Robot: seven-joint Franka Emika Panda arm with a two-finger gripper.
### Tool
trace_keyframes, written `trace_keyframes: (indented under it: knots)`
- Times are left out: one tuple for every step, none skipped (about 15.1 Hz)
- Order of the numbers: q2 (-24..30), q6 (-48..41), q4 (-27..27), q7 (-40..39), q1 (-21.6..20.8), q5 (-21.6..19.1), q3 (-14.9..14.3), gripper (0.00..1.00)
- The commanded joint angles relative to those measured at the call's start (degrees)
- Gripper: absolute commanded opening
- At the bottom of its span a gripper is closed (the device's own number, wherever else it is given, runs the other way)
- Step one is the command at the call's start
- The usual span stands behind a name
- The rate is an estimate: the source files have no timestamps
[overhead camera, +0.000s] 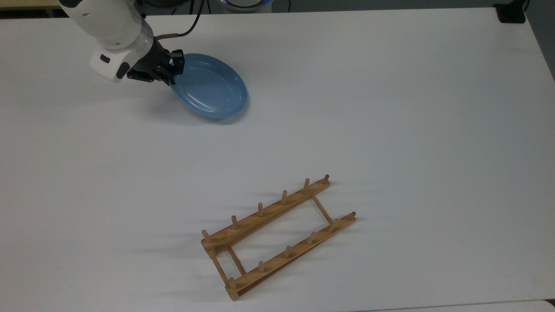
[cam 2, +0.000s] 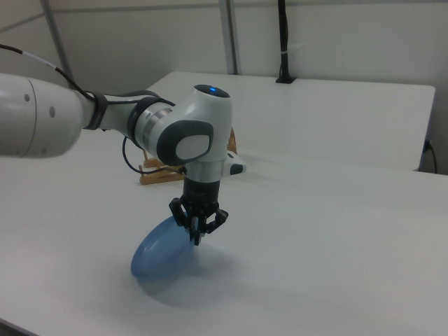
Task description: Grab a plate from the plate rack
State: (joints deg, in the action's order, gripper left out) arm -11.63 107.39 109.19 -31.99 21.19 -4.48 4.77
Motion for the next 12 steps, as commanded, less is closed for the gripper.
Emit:
trace_keyframes:
  knots:
    - [0.4,1.8,0.5,-1.0,0.3,-1.2,-0.1,0.79]
    - [0.5,1.8,0.4,-1.1,0.4,-1.2,-0.1,1.00]
    - [0.5,1.8,0.3,-1.0,0.3,-1.2,-0.1,1.00]
    - [0.7,1.5,-0.4,-0.4,0.4,-1.3,-0.1,1.00]
    - [1.3,0.9,-1.1,-0.4,0.3,-1.3,-0.1,1.00]
    - [2.1,0.7,-1.3,0.0,0.3,-1.3,-0.1,1.00]
    - [3.8,0.7,-1.7,1.1,0.0,-1.3,-0.1,1.00]
    - [5.1,0.2,-2.5,3.4,-0.3,-1.3,0.0,1.00]
    - [6.5,-1.5,-4.0,6.7,-0.4,-1.4,0.1,1.00]
    - [7.4,-4.2,-6.3,10.9,-0.4,-1.4,0.4,1.00]
    - [8.4,-7.3,-9.1,15.1,-0.5,-1.4,0.5,1.00]
    - [9.1,-10.4,-11.8,18.2,-1.1,-1.5,0.6,1.00]
